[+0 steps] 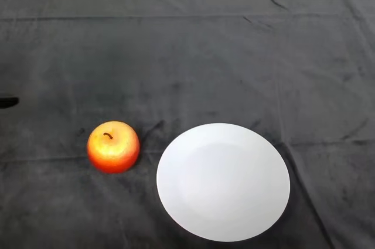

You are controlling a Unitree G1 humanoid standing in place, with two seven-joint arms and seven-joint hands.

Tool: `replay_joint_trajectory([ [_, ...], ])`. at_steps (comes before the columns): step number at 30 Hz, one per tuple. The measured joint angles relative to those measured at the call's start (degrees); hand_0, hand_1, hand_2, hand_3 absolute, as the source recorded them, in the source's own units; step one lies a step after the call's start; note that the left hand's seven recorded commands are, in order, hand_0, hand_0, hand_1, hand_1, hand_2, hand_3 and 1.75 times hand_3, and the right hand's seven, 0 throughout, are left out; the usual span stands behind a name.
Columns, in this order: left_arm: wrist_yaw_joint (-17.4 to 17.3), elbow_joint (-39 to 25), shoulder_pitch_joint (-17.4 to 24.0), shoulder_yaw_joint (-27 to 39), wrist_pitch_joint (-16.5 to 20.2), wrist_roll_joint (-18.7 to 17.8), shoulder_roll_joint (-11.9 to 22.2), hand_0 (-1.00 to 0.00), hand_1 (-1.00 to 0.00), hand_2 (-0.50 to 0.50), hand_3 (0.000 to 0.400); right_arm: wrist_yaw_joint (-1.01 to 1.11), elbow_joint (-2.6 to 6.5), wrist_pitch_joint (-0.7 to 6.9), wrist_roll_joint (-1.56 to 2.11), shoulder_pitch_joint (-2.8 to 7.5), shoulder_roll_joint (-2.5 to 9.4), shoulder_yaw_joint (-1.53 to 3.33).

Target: Move the apple to the plate

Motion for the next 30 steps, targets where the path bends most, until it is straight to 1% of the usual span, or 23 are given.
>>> replay_joint_trajectory([
  [3, -1.9, -3.4, 1.6, -2.1, 2.2, 0.0, -0.4, 0.00, 0.00, 0.00, 0.000, 0.00, 0.00, 0.00, 0.00, 0.00, 0.00, 0.00],
  [7, -4.0, -5.8, 1.6, -3.1, 4.6, 0.0, -1.1, 0.00, 0.00, 0.00, 0.000, 0.01, 0.00, 0.00, 0.00, 0.00, 0.00, 0.00],
  [12, -5.4, -6.3, 1.6, -5.8, 6.4, 0.1, -1.3, 0.00, 0.00, 0.00, 0.000, 0.00, 0.00, 0.00, 0.00, 0.00, 0.00, 0.00],
  [18, -6.1, -6.3, 1.6, -7.3, 7.0, 1.2, -2.1, 0.00, 0.00, 0.00, 0.000, 0.00, 0.00, 0.00, 0.00, 0.00, 0.00, 0.00],
  [22, -6.5, -6.2, 1.6, -9.5, 7.8, 2.5, -2.4, 0.00, 0.00, 0.00, 0.000, 0.00, 0.00, 0.00, 0.00, 0.00, 0.00, 0.00],
  [24, -6.6, -6.0, 1.6, -10.7, 7.8, 2.7, -2.6, 0.00, 0.00, 0.00, 0.000, 0.00, 0.00, 0.00, 0.00, 0.00, 0.00, 0.00],
  [30, -6.5, -5.0, 1.5, -13.3, 7.9, 4.3, -4.7, 0.00, 0.00, 0.00, 0.000, 0.00, 0.00, 0.00, 0.00, 0.00, 0.00, 0.01],
])
